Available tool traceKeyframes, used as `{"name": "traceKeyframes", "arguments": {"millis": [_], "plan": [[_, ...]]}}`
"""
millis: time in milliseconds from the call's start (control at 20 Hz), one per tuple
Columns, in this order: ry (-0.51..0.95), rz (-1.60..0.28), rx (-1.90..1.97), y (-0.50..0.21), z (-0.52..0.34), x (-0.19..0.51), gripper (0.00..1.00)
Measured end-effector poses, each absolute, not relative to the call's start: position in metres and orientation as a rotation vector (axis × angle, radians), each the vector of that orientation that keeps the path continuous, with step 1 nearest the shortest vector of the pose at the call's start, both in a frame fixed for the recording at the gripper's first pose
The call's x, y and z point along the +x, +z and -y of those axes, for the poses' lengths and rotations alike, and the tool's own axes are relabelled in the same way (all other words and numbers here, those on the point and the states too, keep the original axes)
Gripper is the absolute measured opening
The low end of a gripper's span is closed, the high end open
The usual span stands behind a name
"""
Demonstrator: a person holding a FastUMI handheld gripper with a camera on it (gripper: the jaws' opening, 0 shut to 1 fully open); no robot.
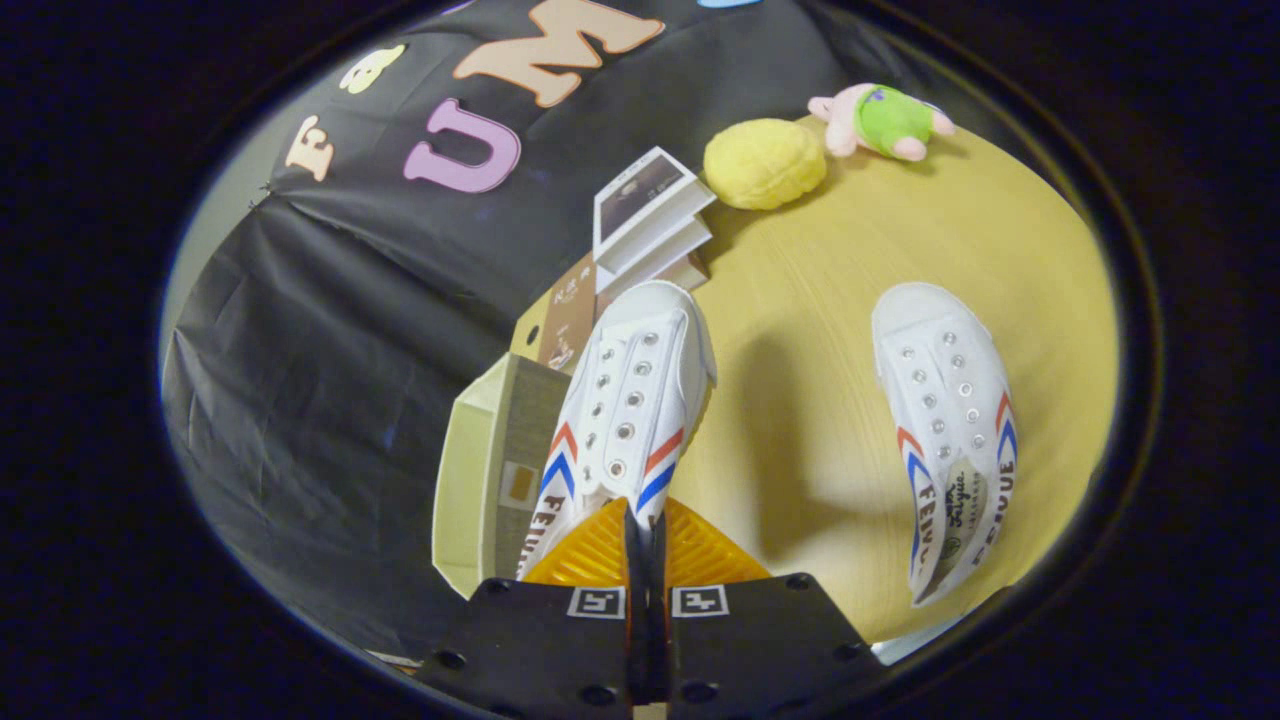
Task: Open the storage box then place both shoes into the box .Put the left shoe in first, then the right shoe, with the right side of both shoes facing outward in a uniform manner.
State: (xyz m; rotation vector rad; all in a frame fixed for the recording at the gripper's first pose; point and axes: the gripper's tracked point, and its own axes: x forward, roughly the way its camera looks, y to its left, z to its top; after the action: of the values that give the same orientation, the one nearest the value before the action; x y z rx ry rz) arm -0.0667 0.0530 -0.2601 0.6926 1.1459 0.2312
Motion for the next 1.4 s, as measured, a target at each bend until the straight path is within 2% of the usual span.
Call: {"name": "traceKeyframes", "arguments": {"millis": [350,600,1000,1400], "plan": [[0.316,-1.064,0.712,-0.196,-0.1,-0.045,0.03],[0.382,-1.036,0.674,-0.175,-0.141,-0.042,0.03],[0.458,-1.08,0.635,-0.181,-0.21,-0.051,0.03],[0.464,-1.156,0.575,-0.214,-0.255,-0.066,0.03]]}}
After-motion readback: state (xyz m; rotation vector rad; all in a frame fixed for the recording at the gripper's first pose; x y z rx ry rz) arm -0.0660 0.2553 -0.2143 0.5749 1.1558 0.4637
